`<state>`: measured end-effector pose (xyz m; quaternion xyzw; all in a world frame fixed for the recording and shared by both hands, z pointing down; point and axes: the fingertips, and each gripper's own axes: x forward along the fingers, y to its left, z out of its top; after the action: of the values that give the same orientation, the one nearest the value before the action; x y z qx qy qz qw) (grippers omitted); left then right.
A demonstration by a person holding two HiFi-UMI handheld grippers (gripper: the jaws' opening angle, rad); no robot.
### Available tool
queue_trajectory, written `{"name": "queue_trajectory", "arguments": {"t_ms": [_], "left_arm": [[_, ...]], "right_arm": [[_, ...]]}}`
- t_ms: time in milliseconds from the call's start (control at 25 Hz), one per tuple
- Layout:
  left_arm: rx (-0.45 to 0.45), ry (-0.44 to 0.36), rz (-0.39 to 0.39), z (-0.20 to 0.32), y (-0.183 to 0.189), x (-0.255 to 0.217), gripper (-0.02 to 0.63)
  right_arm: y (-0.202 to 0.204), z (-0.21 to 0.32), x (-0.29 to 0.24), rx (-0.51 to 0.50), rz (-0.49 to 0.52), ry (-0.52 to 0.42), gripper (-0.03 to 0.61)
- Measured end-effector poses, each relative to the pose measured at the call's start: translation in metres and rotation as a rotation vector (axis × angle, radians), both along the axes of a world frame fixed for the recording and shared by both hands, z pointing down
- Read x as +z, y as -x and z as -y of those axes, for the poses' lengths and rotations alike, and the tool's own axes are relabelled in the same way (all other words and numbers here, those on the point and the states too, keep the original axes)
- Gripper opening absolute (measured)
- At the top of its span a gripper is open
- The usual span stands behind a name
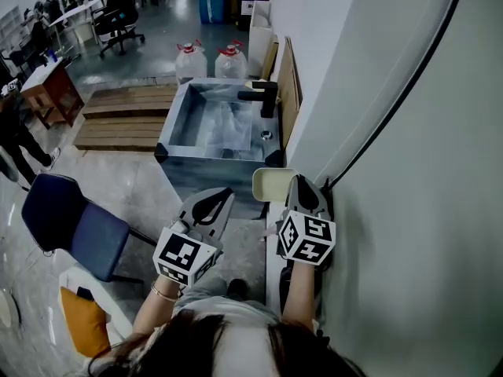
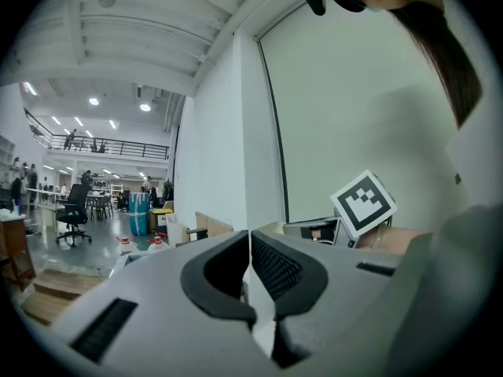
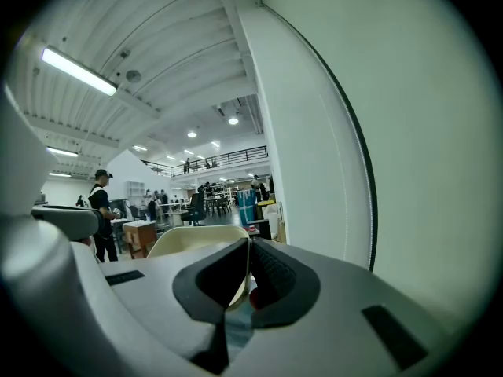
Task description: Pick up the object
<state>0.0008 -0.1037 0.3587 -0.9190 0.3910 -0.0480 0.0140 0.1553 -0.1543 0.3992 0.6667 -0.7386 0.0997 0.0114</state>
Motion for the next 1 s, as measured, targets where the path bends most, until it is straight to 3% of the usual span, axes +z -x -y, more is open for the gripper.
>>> {"name": "queue_trajectory", "arguments": {"t_ms": [1000], "left_arm": [[0.060,-0.023,-0.031,-0.082,0.079,-0.019,0.009]], "right_arm": [[0.083,-0.093,-0.046,0.040,-0.032,-0.066,0.034]]}}
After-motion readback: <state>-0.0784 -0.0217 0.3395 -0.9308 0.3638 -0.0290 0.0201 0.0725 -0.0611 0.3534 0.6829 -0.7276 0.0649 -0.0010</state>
